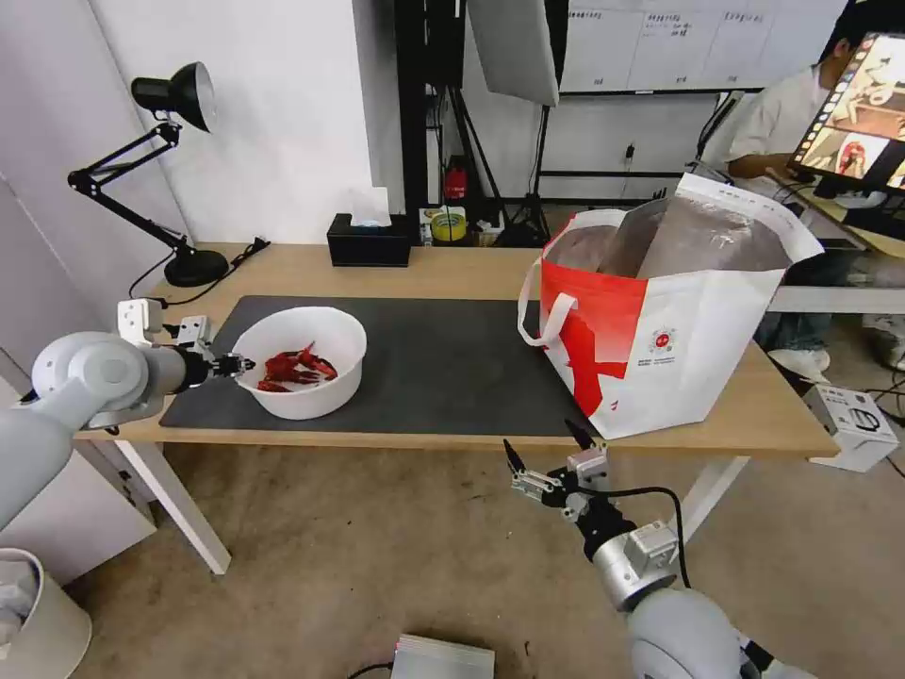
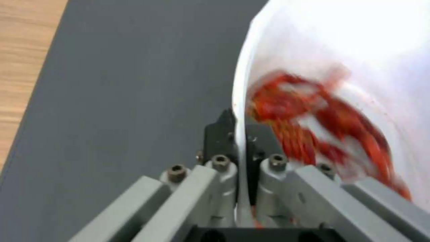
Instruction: Pick up the trash from the table and place it into the takeout bag.
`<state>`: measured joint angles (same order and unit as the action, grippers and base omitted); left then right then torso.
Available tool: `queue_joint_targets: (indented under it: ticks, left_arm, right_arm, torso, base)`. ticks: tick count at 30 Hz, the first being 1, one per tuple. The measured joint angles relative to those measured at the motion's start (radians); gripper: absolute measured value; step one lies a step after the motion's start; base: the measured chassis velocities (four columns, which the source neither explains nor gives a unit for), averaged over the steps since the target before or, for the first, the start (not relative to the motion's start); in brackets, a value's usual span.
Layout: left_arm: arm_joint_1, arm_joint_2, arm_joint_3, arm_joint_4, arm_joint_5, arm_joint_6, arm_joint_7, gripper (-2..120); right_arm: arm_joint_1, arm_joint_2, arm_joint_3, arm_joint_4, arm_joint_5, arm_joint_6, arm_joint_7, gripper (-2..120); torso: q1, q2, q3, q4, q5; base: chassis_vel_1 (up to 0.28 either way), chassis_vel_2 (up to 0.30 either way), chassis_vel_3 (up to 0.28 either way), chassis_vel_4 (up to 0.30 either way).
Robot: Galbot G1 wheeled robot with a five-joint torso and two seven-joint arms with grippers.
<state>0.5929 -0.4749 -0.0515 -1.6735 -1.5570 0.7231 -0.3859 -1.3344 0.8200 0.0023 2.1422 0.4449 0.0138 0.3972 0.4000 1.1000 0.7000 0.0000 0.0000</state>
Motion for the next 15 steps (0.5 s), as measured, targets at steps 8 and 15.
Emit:
queue_joint_targets:
  ticks: [8,15]
  left_arm:
    - [-0.033,-0.003,-0.001,-0.018,0.002,-0.030,0.013,0]
    - [-0.195,-0.029,0.070,-0.062,-0.049,-0.040,0.001,0]
  right_arm:
    - [0.000,0.000,0.000,0.000,0.000,0.000,0.000,100]
    - [0.000,0.000,0.000,0.000,0.000,0.000,0.000,100]
  torso:
    - [0.000,0.000,0.000,0.0002,0.0000]
    - [0.000,0.000,0.000,0.0000,0.0002]
  base:
    - [0.000,0.000,0.000,0.000]
    - [0.000,0.000,0.000,0.000]
